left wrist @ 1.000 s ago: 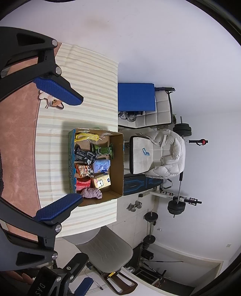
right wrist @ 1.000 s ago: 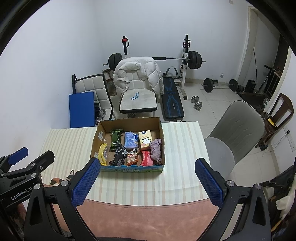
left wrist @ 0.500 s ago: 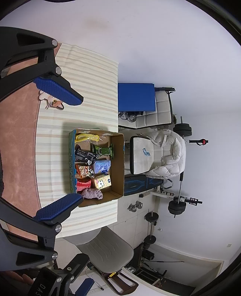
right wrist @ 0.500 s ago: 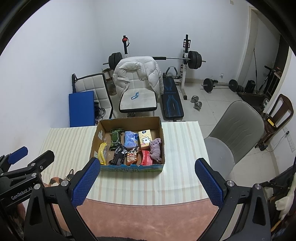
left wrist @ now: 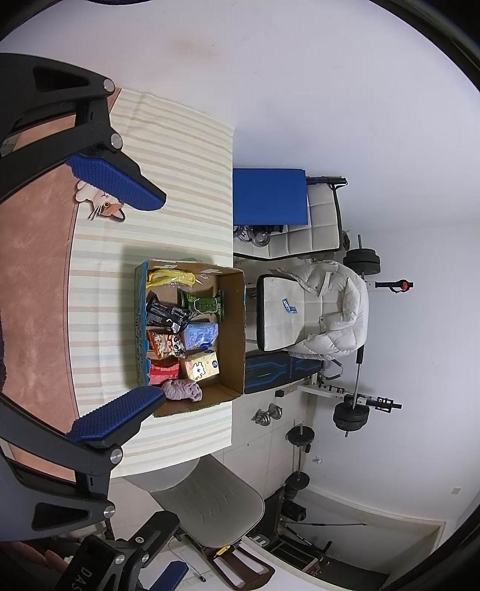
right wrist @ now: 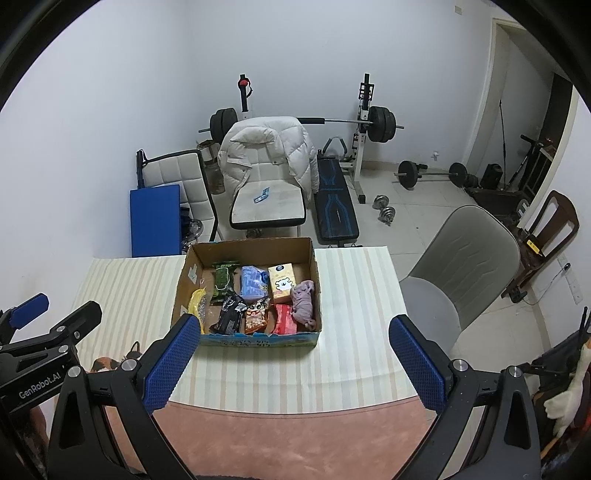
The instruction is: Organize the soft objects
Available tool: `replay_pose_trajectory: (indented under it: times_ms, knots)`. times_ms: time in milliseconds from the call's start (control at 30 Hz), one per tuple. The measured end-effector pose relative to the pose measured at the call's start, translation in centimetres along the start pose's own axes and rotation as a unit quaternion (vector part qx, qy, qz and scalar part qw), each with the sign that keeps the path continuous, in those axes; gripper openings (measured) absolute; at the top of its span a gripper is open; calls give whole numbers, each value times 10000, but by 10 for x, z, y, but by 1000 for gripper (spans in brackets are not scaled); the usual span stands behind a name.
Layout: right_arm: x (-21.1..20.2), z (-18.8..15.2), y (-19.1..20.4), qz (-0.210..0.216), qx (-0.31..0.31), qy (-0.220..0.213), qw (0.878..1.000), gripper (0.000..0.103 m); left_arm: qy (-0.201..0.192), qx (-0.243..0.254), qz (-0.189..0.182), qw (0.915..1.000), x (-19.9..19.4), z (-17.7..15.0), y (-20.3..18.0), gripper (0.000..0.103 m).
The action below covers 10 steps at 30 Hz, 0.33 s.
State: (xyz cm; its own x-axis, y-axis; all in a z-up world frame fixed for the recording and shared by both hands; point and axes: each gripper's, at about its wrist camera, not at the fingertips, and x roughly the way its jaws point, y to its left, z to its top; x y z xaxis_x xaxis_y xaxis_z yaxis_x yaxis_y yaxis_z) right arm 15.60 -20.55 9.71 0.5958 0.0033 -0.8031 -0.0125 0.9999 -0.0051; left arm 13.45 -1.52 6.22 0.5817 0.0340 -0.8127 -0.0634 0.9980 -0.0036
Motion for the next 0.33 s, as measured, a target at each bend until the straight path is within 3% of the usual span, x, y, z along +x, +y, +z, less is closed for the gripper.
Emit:
replay_pose_trajectory:
  times_ms: [333]
  knots:
    - [-1,1,0,-22,-4,-7,10000,103,-22,37,18,10000,1,1,0,97]
